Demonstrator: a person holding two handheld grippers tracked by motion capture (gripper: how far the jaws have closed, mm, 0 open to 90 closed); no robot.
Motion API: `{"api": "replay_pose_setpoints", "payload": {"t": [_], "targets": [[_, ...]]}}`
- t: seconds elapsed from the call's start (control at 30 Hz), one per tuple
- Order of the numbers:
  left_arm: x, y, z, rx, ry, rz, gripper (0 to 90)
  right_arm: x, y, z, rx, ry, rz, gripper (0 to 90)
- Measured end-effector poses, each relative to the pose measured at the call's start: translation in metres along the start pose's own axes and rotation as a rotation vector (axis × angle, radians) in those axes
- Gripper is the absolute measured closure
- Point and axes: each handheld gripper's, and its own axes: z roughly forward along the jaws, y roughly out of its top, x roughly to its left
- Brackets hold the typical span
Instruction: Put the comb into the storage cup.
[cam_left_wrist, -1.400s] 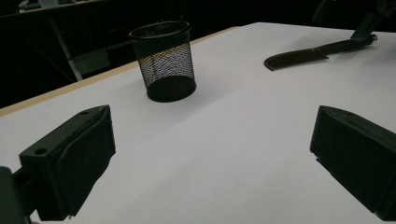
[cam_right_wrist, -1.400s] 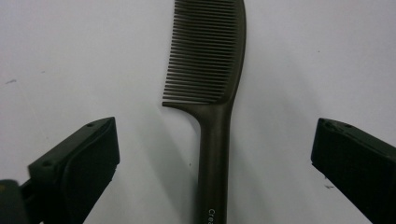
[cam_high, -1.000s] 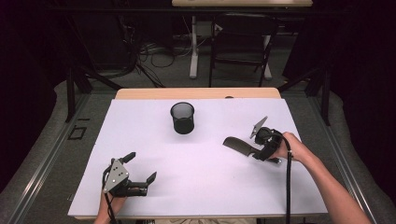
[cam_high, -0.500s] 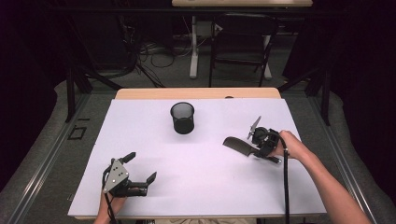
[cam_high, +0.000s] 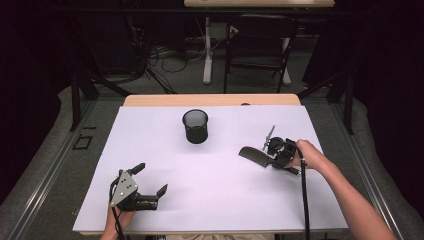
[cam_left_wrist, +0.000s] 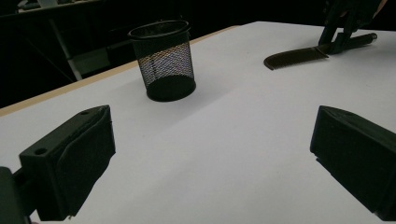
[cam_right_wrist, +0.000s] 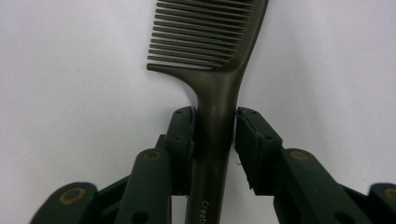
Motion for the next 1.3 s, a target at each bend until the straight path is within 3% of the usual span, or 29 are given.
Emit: {"api": "replay_pose_setpoints", "payload": {"t": [0.3,0.33,0.5,0.53,0.63,1.3], "targets": [[0.0,0.0,0.0,0.0,0.0,0.001,0.0,-0.002,-0.001,-0.002,0.015,-0.002,0.03,72.7],[0.0,0.0,0.0,0.0,0.001,0.001,0.0,-0.001,-0.002,-0.003,-0.015,-0.002,0.057,72.8],[0.0,0.0,0.0,0.001,0.0,0.0,0.0,-0.002,-0.005,-0.007,-0.046,0.002,0.078,72.8],[0.0,0.0,0.0,0.001,0.0,0.0,0.0,-0.001,-0.007,-0.008,-0.101,0.0,0.098,72.8],[0.0,0.0,0.0,0.002,-0.001,0.002,0.0,-0.002,-0.009,-0.015,-0.091,0.006,0.107,72.8],[0.0,0.0,0.0,0.001,0.001,-0.003,0.0,0.005,-0.016,-0.033,-0.267,-0.001,0.167,72.8]]}}
